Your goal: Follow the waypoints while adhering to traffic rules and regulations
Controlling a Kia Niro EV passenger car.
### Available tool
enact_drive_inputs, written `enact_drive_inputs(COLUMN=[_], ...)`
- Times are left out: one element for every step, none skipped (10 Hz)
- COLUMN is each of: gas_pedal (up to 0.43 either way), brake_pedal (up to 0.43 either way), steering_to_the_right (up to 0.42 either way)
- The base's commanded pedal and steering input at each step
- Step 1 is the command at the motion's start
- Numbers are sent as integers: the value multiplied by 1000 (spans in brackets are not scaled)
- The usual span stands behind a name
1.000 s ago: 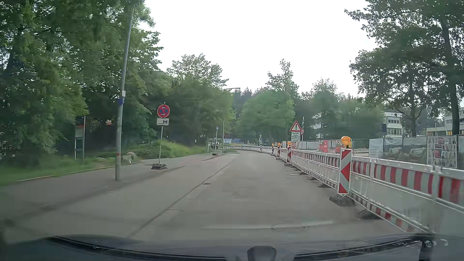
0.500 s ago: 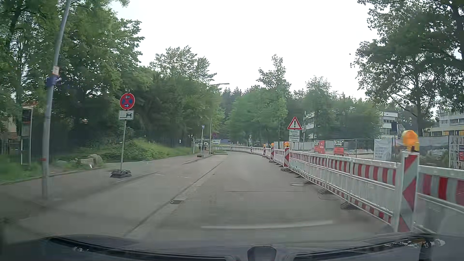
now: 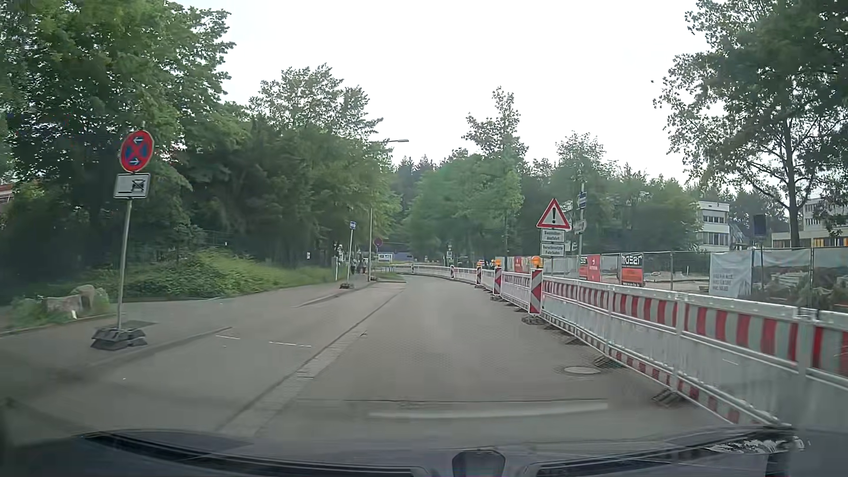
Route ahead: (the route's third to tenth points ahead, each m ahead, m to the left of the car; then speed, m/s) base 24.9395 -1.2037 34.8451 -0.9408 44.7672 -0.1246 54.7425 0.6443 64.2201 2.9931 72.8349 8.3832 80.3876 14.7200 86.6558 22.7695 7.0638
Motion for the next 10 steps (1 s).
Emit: enact_drive_inputs(gas_pedal=[98, 98, 79, 79, 79, 79, 79, 79, 79, 79], brake_pedal=[0, 0, 0, 0, 0, 0, 0, 0, 0, 0], steering_to_the_right=[1, -2, -2, -1, -1, -1, -1, -1, -1, 0])
